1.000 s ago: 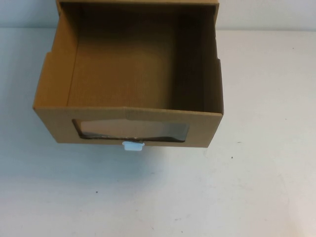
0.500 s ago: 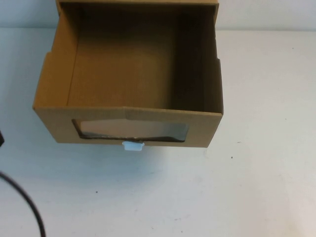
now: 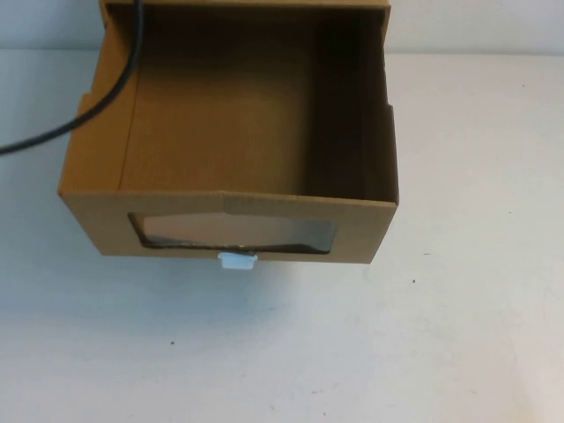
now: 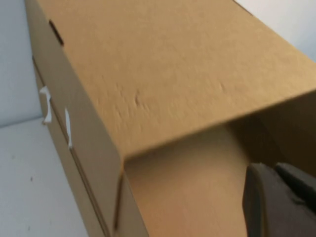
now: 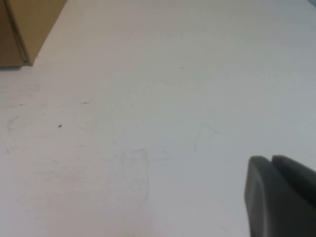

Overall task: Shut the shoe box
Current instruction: Press the shoe box with left arm

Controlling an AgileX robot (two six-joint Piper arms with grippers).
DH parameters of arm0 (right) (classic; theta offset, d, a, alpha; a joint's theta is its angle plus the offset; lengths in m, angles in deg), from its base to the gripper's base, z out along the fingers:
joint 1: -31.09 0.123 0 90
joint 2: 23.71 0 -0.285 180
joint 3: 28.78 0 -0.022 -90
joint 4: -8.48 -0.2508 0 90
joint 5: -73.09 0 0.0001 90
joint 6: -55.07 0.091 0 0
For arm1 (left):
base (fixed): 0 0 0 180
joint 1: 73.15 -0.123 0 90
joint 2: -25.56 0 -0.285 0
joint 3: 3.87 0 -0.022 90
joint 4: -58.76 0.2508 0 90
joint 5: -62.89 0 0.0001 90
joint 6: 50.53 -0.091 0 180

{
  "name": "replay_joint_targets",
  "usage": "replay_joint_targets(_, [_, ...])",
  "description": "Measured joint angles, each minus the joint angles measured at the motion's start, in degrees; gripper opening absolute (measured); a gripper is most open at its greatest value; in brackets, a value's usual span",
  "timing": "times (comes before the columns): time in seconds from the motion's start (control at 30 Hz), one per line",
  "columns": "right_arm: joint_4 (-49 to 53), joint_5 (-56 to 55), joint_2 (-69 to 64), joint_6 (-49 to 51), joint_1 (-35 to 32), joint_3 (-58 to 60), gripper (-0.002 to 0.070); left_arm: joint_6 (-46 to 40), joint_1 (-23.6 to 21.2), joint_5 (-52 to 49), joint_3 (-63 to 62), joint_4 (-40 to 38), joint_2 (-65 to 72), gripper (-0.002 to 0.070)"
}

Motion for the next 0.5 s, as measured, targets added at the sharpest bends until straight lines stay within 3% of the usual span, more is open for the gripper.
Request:
replay_joint_targets(0.27, [0.00, 0.00, 0.00, 0.00, 0.00, 0.00, -0.0013, -0.11, 0.00, -8.07, -22.30, -1.84, 19.84, -0.0003])
replay_joint_targets(0.5, [0.00, 0.00, 0.00, 0.00, 0.00, 0.00, -0.0013, -0.11, 1.69, -11.64, -31.53, -3.24, 31.14, -0.0003])
